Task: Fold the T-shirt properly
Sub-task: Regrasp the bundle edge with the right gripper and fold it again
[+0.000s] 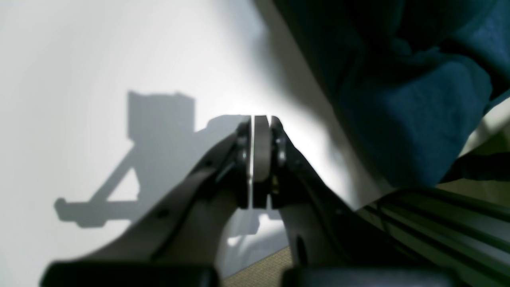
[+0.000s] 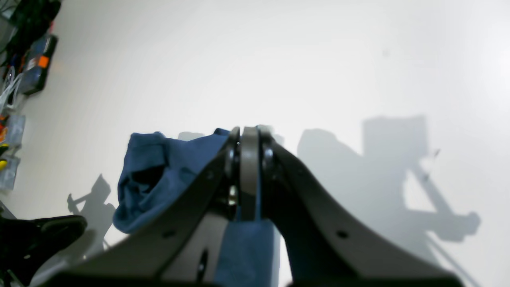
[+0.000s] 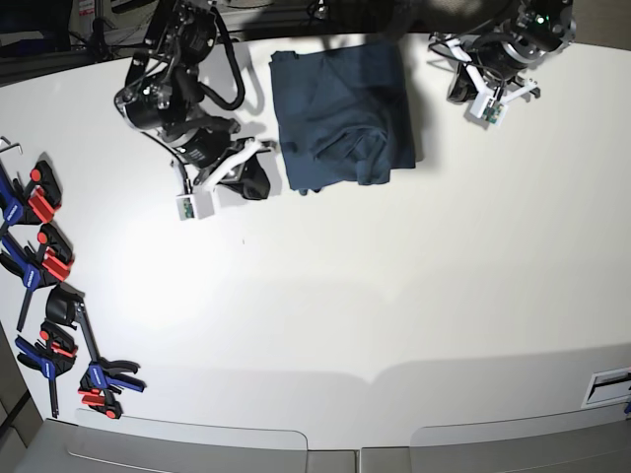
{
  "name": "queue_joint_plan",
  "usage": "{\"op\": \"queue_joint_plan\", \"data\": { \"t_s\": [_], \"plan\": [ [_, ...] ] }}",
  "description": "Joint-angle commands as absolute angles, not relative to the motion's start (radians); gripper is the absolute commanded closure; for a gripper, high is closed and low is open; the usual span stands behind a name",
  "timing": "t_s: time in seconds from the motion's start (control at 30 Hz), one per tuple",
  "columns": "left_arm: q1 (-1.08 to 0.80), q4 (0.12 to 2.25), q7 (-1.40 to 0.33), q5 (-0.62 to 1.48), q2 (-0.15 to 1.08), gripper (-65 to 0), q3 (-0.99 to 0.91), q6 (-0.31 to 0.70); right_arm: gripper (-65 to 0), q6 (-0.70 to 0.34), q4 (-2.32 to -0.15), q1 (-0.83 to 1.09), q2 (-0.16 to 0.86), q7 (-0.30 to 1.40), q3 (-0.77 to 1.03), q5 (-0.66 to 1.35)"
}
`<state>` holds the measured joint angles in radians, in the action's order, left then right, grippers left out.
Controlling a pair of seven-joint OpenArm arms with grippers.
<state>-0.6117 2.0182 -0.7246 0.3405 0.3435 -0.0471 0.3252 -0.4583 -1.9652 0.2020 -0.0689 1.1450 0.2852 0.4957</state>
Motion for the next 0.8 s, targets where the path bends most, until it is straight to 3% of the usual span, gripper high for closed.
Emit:
{"op": "queue_joint_plan", "data": {
  "t_s": [0.0, 0.53, 0.77],
  "plan": [
    [-0.615, 2.037, -0.702, 0.350, 0.350, 0.0, -0.051, 0.330, 0.0, -0.452, -1.983, 0.208, -0.067, 1.125, 0.272, 0.491],
    [-0.611, 2.037, -0.698, 0.350, 0.350, 0.0, -0.051, 0.330, 0.0, -0.443, -1.983, 0.302, -0.069, 1.118, 0.206, 0.475],
    [-0.612, 2.037, -0.684, 0.348, 0.350, 0.0, -0.051, 0.330, 0.0, -0.444, -1.983, 0.302, -0.069, 1.148, 0.070, 0.461]
  ]
}}
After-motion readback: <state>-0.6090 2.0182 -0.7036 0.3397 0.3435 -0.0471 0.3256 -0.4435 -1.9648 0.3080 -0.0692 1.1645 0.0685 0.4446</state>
